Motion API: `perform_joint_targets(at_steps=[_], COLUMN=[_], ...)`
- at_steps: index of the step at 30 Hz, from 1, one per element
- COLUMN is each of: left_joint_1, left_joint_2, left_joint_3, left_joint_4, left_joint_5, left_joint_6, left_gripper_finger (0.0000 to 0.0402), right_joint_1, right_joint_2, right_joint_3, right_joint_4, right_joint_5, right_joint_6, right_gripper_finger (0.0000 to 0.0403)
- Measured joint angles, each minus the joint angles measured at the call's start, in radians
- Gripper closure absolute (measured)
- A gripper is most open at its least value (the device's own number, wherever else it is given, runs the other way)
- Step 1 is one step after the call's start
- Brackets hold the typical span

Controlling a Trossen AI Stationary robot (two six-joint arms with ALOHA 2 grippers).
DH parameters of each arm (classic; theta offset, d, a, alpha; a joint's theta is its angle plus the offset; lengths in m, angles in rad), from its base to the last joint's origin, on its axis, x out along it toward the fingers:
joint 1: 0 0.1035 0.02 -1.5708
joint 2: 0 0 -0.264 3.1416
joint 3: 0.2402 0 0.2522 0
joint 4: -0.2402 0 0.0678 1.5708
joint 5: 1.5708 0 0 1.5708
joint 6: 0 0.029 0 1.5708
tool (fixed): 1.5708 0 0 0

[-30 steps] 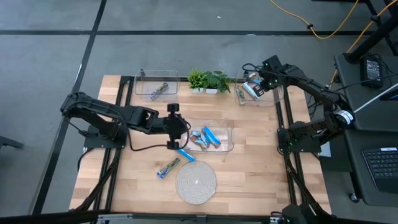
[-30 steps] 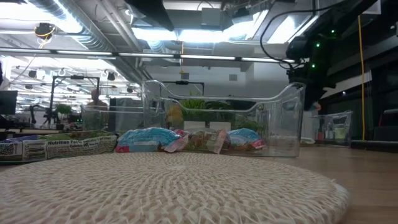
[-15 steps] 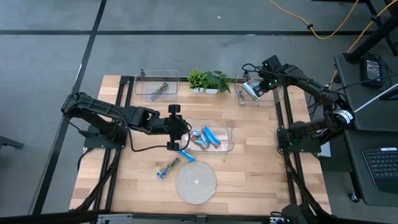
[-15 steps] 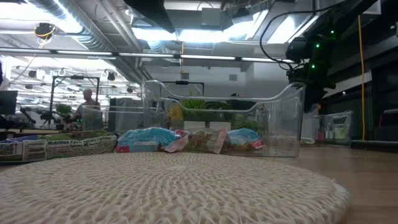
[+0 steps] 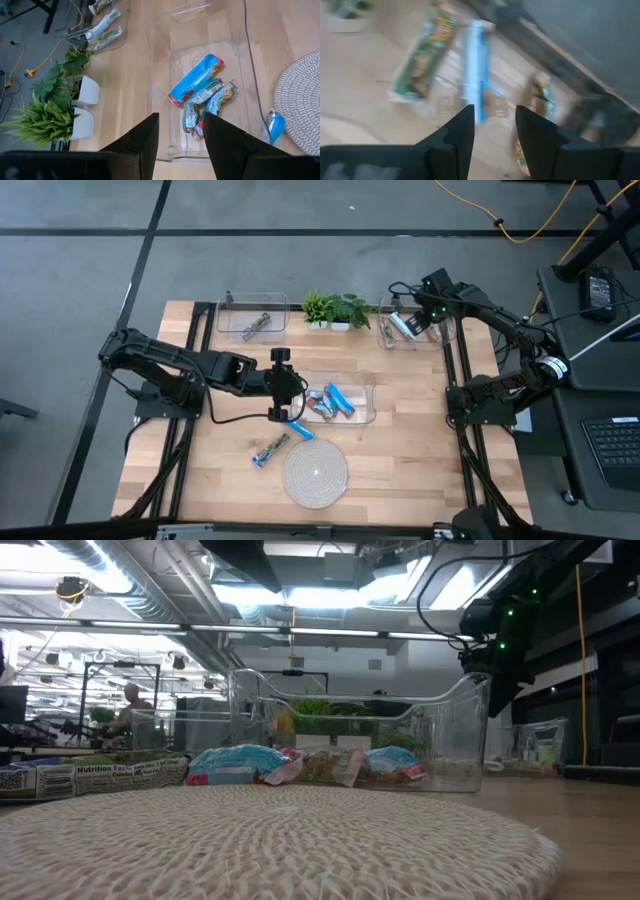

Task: Pick and place Granola Bars by type
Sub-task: Put the blue granola bar into the left transparent bin

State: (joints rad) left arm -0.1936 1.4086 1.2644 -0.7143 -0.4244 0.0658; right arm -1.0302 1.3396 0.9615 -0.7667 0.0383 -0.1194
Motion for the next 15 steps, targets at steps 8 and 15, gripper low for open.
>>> perform_joint_targets(at_steps=[8, 15], left_joint_1=[-0.015, -0.071], left_joint_2=[-0.008, -0.034], left_joint_3=[0.034, 0.058], left_joint_4=[-0.206, -0.382], left_joint_5=[0.001, 0.028], left_joint_6=[-0.106, -0.335], left_gripper_finger=[0.0258, 0.0258], right_joint_1=[0.068, 0.223], right_joint_2=[-0.024, -0.139], right_joint_3=[0.000, 0.000], right_joint_4=[0.003, 0.098], right_joint_5=[-0.197, -0.265], right_joint_6=[-0.122, -0.200], right_gripper_finger=[0.0256, 0.0270])
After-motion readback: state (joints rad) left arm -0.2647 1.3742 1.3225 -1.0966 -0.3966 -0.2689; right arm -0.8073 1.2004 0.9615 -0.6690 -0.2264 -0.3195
